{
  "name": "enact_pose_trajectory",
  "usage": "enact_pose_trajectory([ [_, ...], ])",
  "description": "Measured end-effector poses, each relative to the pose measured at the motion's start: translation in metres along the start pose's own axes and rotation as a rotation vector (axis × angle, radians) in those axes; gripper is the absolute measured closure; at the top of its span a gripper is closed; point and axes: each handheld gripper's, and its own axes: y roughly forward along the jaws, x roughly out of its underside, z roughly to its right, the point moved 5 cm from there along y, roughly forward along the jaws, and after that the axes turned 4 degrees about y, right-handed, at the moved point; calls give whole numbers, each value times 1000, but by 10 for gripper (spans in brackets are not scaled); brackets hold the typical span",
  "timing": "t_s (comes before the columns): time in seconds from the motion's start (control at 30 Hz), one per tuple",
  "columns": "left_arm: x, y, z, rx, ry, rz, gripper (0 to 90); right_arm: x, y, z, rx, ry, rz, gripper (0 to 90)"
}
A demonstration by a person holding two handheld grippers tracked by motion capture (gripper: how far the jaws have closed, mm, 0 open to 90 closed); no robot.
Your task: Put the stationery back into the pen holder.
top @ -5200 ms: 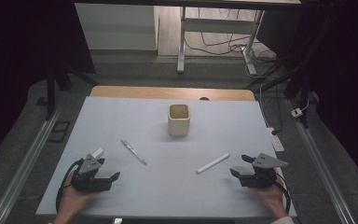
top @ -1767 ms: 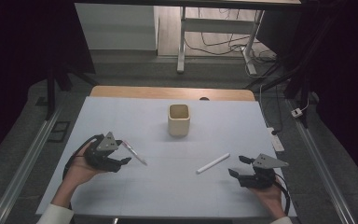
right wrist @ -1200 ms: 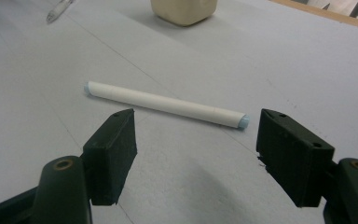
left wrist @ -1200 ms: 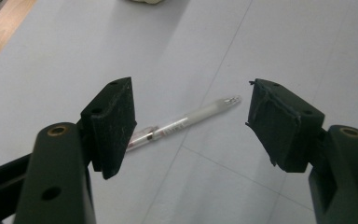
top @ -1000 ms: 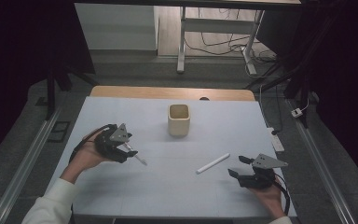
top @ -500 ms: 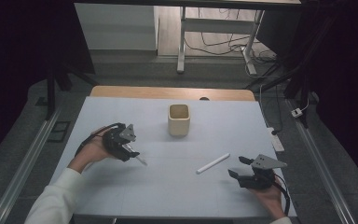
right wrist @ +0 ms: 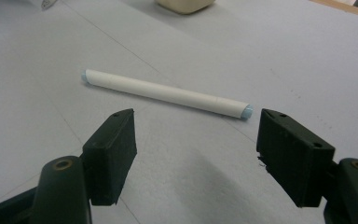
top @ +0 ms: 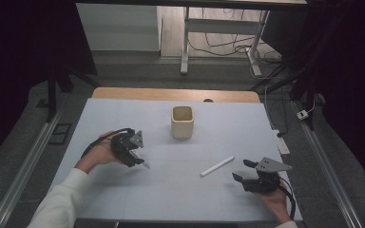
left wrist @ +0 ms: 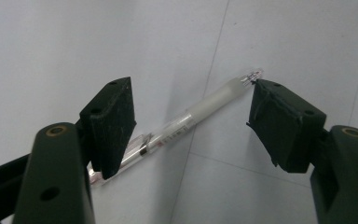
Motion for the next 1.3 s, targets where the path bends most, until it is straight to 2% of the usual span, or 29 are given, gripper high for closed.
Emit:
enact_pose_trajectory([
  [0.37, -1, 8, 1, 58, 25, -16, 318, 0, 1, 0, 0, -3, -9, 278],
  [0.47, -1, 10, 1, 69, 47, -39, 318, 0, 0, 2, 13, -4, -7, 277],
  [0.7, -2, 16, 3, 89, 75, -62, 339, 0, 0, 1, 7, 0, -4, 277],
  [1.03, -1, 23, 3, 120, 105, -64, 394, 1, 1, 1, 7, -1, -13, 277],
  [1.3, 0, 27, 2, 132, 158, -71, 486, 1, 1, 1, 4, -1, -17, 277],
])
